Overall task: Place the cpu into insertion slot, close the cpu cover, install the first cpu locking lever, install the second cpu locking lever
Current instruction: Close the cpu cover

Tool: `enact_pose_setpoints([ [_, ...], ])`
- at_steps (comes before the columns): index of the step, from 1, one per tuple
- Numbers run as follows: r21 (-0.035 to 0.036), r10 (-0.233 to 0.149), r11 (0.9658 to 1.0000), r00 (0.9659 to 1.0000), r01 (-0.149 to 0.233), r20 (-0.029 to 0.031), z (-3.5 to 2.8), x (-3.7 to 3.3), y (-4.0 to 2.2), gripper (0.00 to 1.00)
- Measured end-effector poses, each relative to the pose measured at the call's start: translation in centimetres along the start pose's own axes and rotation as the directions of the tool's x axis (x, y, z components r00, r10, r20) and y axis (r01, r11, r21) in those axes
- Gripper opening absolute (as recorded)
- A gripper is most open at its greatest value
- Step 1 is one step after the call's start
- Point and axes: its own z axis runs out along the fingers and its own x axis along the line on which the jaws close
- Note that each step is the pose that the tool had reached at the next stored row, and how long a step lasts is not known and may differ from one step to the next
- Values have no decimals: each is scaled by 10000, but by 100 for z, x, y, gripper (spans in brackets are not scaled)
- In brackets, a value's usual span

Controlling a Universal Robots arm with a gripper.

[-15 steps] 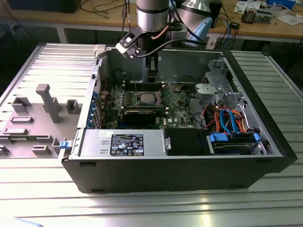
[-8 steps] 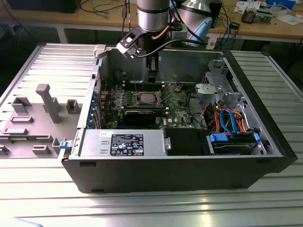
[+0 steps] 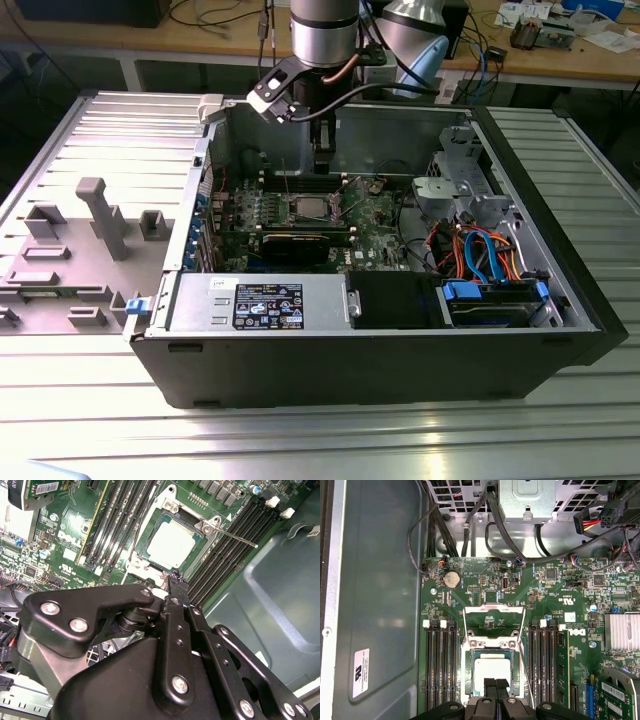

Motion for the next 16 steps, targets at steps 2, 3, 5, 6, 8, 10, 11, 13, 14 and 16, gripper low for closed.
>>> enact_pose_setpoints([
  [2,0,0,10000,10000,0,0,0,0,0,11],
  [3,0,-1,10000,10000,1,0,0,0,2,11],
  [5,0,0,10000,10000,0,-1,1,0,5,11],
  [6,0,0,10000,10000,0,0,1,0,9,11],
  [8,0,0,10000,10000,0,0,1,0,13,11],
  [10,0,0,10000,10000,0,0,1,0,15,11],
  [11,0,-1,10000,10000,1,-1,1,0,15,11],
  [13,0,-2,10000,10000,2,0,1,0,23,11],
  [14,0,-1,10000,10000,1,0,2,0,29,11],
  [16,0,-1,10000,10000,1,-1,2,0,38,11],
])
